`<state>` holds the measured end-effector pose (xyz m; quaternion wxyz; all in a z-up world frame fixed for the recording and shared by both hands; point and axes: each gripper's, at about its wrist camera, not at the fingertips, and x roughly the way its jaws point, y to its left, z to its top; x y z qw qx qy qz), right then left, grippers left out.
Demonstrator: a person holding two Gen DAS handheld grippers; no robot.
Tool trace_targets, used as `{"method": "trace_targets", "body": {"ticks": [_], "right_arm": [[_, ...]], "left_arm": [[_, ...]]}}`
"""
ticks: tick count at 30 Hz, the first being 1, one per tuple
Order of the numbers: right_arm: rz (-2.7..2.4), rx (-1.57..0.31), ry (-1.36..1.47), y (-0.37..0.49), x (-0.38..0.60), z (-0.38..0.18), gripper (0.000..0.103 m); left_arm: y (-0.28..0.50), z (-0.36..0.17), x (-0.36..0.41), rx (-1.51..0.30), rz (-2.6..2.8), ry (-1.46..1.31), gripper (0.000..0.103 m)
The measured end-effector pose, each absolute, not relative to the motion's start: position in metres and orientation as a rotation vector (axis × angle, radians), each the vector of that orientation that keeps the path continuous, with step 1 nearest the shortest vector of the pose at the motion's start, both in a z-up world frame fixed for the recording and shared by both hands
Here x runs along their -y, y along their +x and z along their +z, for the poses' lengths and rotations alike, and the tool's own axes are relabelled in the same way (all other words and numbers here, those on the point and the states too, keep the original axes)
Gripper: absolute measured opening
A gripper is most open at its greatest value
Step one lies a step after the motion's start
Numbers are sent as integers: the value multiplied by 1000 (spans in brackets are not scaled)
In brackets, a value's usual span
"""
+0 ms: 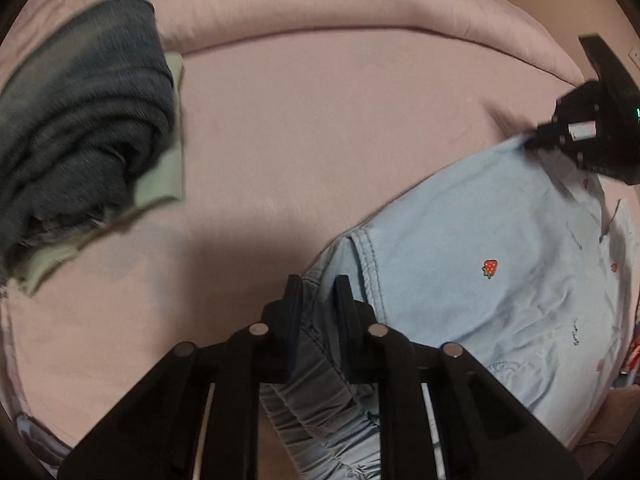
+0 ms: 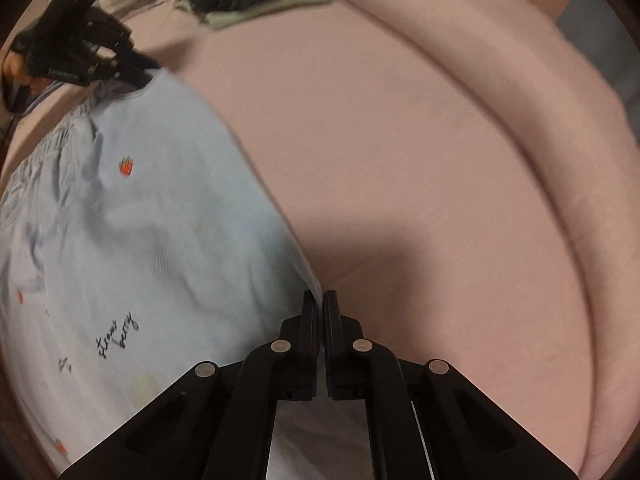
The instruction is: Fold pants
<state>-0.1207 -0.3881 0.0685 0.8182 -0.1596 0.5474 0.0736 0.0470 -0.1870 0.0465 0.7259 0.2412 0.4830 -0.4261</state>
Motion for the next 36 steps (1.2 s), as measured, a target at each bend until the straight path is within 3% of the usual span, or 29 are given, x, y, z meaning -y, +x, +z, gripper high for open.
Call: {"method": "trace_targets", "body": {"ticks": [3, 8, 9, 11, 13, 18, 19, 20, 22, 23, 25, 28, 36], "right_arm": [[83, -1162, -325, -111, 392, 58, 3], [35, -1197, -337, -105, 382, 49, 8], [35, -1191, -330, -107, 381, 56, 13], [76, -1149, -303, -109, 378, 71, 25], [94, -1140, -279, -110, 384, 77, 47], [85, -1292, -203, -105, 407, 49, 51], [93, -1296, -172, -106, 410, 45, 51], [96, -1285, -149, -108, 413, 45, 51], [99, -1289, -122, -112, 414, 44, 51], [101, -1295, -128, -115, 413, 45, 47], [132, -1296, -186, -126, 402, 48, 16], [102, -1282, -334, -141, 378, 50, 6], [-61, -1101, -482, -201, 340, 113, 4]], "left_arm": [[55, 41, 185, -1056, -862, 486, 17], [47, 45, 185, -1056, -832, 515, 34], [47, 49, 182, -1058, -844, 508, 38], [55, 55, 170, -1077, -839, 465, 69], [63, 54, 159, -1108, -831, 415, 73], [73, 40, 150, -1200, -857, 363, 71], [71, 37, 149, -1201, -872, 348, 65], [75, 37, 152, -1206, -891, 338, 52], [67, 37, 155, -1202, -910, 365, 41], [65, 40, 158, -1183, -912, 403, 37], [57, 44, 166, -1146, -916, 472, 33], [40, 57, 165, -1077, -906, 519, 25], [-23, 115, 148, -831, -831, 594, 22]]}}
